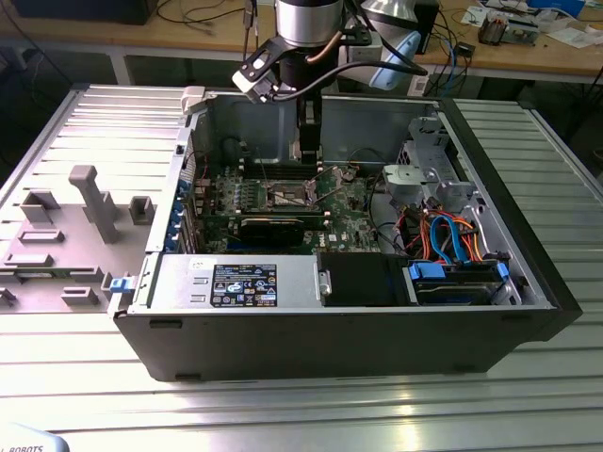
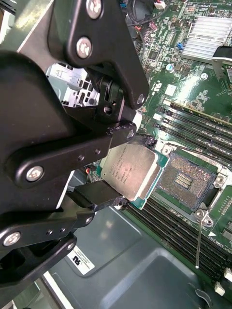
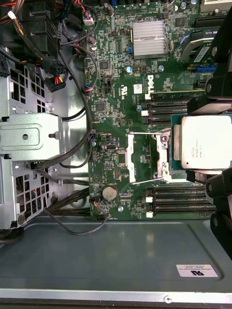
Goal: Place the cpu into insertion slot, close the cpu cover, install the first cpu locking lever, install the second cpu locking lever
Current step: 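Place the cpu into insertion slot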
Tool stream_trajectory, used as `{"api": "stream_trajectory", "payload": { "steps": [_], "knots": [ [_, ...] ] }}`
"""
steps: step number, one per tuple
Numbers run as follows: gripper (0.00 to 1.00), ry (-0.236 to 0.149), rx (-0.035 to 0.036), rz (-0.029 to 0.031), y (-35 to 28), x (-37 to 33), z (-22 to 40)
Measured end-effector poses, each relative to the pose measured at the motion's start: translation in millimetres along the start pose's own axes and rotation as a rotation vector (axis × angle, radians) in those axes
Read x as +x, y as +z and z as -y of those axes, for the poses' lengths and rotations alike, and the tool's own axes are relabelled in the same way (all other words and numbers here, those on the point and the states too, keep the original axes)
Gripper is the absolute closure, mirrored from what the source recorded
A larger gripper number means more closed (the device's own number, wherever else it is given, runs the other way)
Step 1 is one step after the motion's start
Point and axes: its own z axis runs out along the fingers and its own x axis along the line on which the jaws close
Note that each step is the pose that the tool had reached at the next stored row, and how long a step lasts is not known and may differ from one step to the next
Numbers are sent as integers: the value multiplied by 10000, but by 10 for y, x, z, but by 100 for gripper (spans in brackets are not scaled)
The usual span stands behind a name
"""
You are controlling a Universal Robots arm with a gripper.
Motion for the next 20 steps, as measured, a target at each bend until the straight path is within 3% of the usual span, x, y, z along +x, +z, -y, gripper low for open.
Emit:
{"api": "stream_trajectory", "payload": {
  "steps": [2, 6, 10, 20],
  "knots": [
    [46, 1, -1, -1, 3, 0, 1],
    [46, -53, -2, -16, 78, -3, 48],
    [46, -548, 7, -62, 107, -4, 60],
    [46, -546, 8, -102, 126, -5, 83]
  ]
}}
